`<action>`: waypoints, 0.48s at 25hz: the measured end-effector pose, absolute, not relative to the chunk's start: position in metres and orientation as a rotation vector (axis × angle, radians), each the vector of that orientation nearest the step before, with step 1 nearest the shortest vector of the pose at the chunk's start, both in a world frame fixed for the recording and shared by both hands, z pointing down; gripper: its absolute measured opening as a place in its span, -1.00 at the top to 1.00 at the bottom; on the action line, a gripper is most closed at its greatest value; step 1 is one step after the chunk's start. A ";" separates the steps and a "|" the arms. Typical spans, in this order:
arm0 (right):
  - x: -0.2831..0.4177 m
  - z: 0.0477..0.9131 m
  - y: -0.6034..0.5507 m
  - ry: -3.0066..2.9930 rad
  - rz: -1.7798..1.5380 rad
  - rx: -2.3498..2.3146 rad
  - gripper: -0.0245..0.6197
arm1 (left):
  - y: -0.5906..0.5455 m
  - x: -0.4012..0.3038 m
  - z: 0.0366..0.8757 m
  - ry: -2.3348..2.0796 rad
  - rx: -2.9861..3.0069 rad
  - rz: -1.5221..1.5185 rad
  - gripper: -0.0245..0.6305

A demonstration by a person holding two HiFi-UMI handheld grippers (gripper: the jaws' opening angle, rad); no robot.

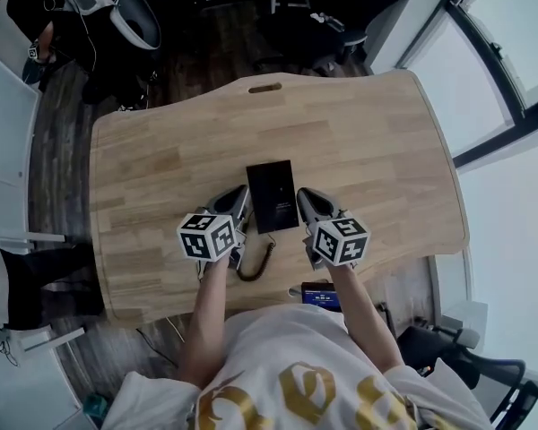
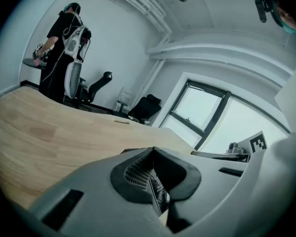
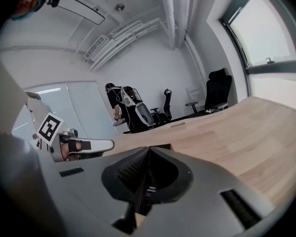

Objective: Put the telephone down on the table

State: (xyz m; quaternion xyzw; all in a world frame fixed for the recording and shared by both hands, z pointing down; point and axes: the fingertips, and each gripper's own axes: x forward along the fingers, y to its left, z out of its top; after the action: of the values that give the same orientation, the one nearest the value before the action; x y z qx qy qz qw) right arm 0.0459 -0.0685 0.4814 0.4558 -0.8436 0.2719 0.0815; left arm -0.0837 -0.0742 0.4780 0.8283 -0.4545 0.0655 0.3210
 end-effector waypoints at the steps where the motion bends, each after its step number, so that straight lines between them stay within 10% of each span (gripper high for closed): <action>1: 0.045 0.476 -0.065 -2.529 0.799 1.365 0.87 | -0.072 -0.083 0.473 -1.199 2.190 0.173 0.90; 12: 0.055 0.422 -0.044 -2.602 0.766 1.551 0.87 | -0.039 -0.096 0.416 -1.290 2.298 0.044 0.90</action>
State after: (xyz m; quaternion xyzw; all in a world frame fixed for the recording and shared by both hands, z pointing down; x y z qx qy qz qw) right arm 0.0554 -0.0436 0.4225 0.4964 -0.8327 0.2451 0.0088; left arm -0.0964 -0.0395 0.4163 0.8440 -0.4740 0.0162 0.2503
